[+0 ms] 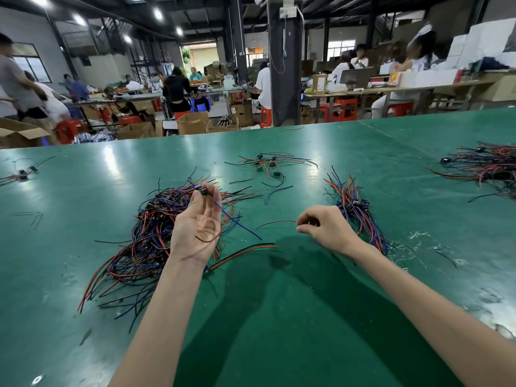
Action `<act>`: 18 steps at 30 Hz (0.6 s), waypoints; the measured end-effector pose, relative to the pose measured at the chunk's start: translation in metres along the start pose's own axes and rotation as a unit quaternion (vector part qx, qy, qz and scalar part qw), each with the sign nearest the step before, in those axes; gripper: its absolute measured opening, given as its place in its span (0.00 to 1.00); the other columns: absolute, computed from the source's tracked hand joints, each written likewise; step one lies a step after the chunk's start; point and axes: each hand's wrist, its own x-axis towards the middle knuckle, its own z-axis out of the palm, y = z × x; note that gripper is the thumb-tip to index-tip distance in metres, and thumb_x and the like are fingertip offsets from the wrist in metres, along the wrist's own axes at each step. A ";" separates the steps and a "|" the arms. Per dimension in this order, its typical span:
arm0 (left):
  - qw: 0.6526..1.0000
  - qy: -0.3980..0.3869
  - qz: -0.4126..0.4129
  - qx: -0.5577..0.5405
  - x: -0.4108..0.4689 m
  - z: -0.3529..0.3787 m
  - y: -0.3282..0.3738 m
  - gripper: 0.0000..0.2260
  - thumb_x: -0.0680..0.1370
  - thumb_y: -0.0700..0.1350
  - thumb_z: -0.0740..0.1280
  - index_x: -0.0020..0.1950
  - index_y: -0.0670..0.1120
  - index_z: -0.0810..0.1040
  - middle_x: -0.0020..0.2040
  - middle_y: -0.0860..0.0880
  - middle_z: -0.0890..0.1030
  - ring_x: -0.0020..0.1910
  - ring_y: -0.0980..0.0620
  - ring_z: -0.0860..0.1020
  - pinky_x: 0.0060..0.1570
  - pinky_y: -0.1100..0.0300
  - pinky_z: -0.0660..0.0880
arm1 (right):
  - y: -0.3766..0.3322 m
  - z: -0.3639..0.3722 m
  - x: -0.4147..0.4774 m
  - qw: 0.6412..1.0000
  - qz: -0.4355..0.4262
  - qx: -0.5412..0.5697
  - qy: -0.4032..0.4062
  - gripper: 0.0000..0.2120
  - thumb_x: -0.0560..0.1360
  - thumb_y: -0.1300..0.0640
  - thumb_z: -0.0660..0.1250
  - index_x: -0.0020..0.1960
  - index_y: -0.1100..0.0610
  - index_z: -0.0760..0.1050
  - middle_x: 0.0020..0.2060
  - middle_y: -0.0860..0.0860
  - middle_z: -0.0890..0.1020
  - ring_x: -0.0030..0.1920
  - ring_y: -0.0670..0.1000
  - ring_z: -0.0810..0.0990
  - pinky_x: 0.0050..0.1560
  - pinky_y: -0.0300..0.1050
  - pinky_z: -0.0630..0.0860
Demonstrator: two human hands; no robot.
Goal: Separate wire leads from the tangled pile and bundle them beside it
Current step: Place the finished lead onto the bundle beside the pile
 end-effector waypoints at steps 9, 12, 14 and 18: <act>1.000 -0.003 -0.007 0.006 0.001 -0.004 -0.001 0.09 0.80 0.40 0.58 0.50 0.37 0.75 0.43 0.45 0.81 0.43 0.52 0.81 0.49 0.63 0.79 | 0.001 0.009 -0.001 0.993 0.040 -0.111 0.008 0.12 0.71 0.50 0.72 0.37 0.55 0.74 0.41 0.53 0.75 0.47 0.53 0.71 0.52 0.48 0.69; 1.000 -0.002 -0.016 0.008 0.002 -0.005 -0.003 0.09 0.80 0.40 0.58 0.50 0.37 0.75 0.43 0.46 0.81 0.43 0.52 0.82 0.52 0.63 0.78 | -0.003 0.013 0.000 0.992 0.055 -0.108 -0.042 0.14 0.73 0.49 0.70 0.34 0.54 0.73 0.34 0.49 0.76 0.41 0.54 0.76 0.45 0.46 0.70; 1.000 -0.001 -0.019 0.020 0.002 -0.006 -0.004 0.08 0.79 0.40 0.59 0.50 0.38 0.75 0.43 0.47 0.81 0.44 0.53 0.81 0.54 0.65 0.76 | -0.001 0.016 0.003 0.991 0.052 -0.098 -0.075 0.13 0.74 0.46 0.68 0.41 0.55 0.79 0.41 0.50 0.80 0.48 0.55 0.78 0.50 0.46 0.70; 1.000 0.002 -0.014 0.027 0.003 -0.006 -0.010 0.09 0.73 0.38 0.62 0.52 0.39 0.73 0.43 0.45 0.80 0.47 0.52 0.79 0.48 0.64 0.79 | 0.002 0.020 0.005 0.975 0.075 -0.168 -0.126 0.32 0.78 0.38 0.56 0.76 0.53 0.59 0.78 0.49 0.52 0.75 0.50 0.55 0.73 0.53 0.49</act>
